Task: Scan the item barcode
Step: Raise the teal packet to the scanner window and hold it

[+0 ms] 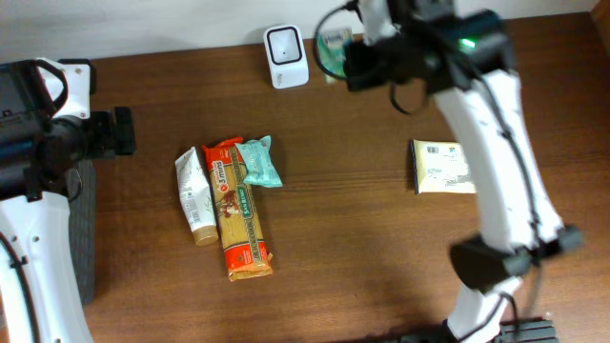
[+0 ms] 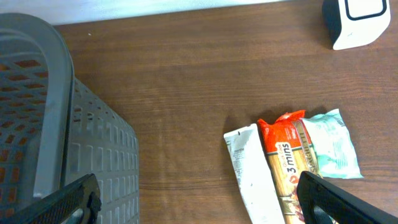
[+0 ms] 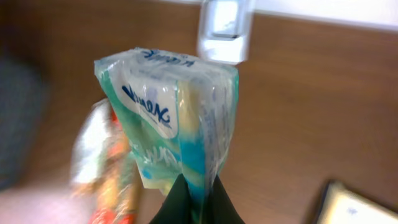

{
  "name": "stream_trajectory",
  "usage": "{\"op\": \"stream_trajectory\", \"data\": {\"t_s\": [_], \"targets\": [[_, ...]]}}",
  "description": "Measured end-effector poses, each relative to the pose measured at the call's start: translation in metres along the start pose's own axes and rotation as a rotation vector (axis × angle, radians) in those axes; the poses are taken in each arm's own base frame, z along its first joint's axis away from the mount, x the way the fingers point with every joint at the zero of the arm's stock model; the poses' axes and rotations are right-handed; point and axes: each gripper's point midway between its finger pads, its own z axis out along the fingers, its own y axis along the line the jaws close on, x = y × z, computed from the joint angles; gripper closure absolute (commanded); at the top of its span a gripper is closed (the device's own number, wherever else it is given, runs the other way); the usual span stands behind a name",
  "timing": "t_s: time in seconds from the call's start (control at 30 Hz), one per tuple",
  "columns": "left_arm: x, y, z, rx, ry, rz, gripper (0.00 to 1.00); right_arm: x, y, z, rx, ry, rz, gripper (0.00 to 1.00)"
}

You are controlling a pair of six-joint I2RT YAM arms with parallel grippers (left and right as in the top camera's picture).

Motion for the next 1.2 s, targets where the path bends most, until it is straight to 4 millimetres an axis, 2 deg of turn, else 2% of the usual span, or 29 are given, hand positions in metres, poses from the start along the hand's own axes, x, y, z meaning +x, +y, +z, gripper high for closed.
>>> {"op": "stream_trajectory", "data": {"t_s": [0.03, 0.07, 0.13, 0.23, 0.43, 0.6, 0.67, 0.77, 1.03, 1.2], "targets": [[0.0, 0.0, 0.0, 0.0, -0.001, 0.0, 0.01, -0.007, -0.007, 0.018, 0.062, -0.007, -0.02, 0.96], [0.0, 0.0, 0.0, 0.0, 0.0, 0.0, 0.01, -0.024, -0.015, 0.043, 0.142, -0.051, -0.054, 0.96], [0.0, 0.0, 0.0, 0.0, 0.0, 0.0, 0.01, -0.038, -0.033, 0.096, 0.303, -0.08, -0.129, 0.96], [0.0, 0.0, 0.0, 0.0, -0.001, 0.0, 0.01, -0.049, -0.049, 0.155, 0.495, -0.114, -0.235, 0.96], [0.0, 0.0, 0.0, 0.0, -0.001, 0.0, 0.01, -0.06, -0.061, 0.219, 0.628, -0.175, -0.354, 0.96], [0.0, 0.0, 0.0, 0.0, 0.0, 0.0, 0.01, -0.068, -0.063, 0.254, 0.66, -0.233, -0.427, 0.96], [0.0, 0.0, 0.0, 0.0, 0.0, 0.0, 0.01, -0.066, -0.063, 0.267, 0.667, -0.232, -0.473, 0.96], [0.0, 0.0, 0.0, 0.0, 0.0, 0.0, 0.01, -0.061, -0.062, 0.277, 0.669, -0.215, -0.504, 0.96], [0.0, 0.0, 0.0, 0.0, 0.0, 0.0, 0.01, -0.056, -0.058, 0.283, 0.665, -0.203, -0.528, 0.96], [0.0, 0.0, 0.0, 0.0, 0.0, 0.0, 0.01, -0.05, -0.038, 0.287, 0.642, -0.192, -0.562, 0.96]]}}
